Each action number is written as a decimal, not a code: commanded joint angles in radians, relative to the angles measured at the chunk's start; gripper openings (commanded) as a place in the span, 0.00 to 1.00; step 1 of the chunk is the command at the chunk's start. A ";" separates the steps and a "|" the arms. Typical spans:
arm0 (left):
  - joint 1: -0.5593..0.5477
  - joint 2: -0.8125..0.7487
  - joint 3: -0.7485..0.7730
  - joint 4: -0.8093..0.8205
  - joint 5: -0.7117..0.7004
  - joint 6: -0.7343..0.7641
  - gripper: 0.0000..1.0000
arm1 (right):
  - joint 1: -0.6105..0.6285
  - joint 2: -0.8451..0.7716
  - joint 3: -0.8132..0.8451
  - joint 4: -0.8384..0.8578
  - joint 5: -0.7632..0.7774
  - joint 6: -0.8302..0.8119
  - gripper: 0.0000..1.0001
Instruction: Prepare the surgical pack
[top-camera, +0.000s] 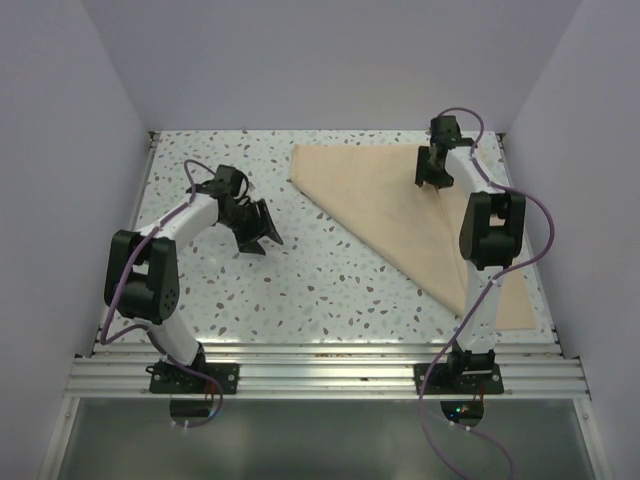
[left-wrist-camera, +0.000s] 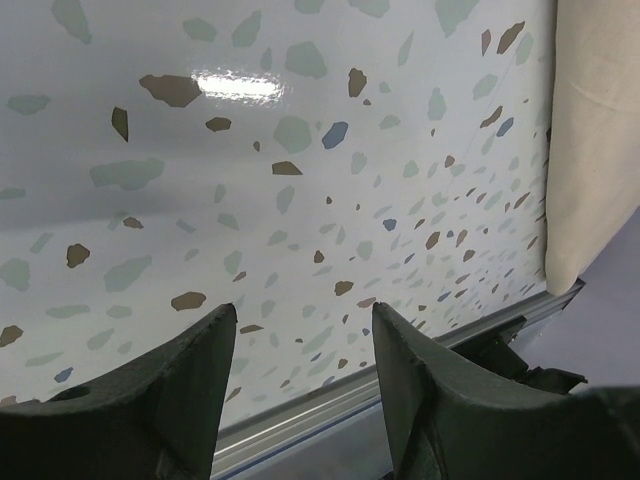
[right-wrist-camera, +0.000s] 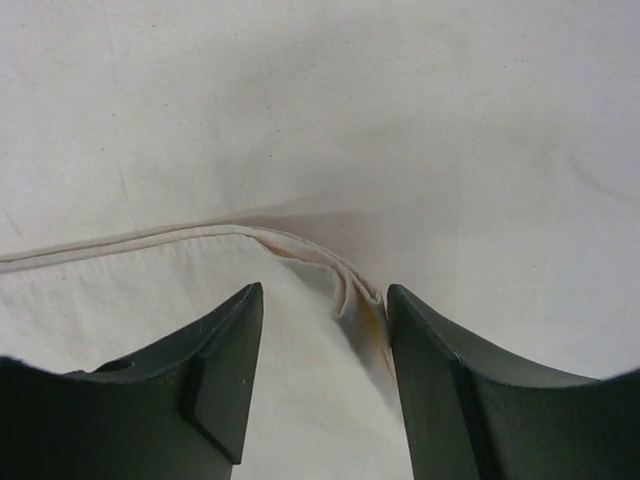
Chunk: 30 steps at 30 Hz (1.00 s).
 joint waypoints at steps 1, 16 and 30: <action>0.006 -0.023 -0.005 0.042 0.017 0.008 0.61 | -0.007 0.023 0.060 -0.053 0.067 -0.010 0.57; 0.006 0.053 0.132 0.066 0.010 0.047 0.69 | -0.023 0.014 0.124 -0.099 0.078 0.016 0.61; 0.029 0.205 0.317 0.339 0.120 -0.053 0.22 | -0.029 -0.032 -0.135 0.055 -0.238 0.194 0.00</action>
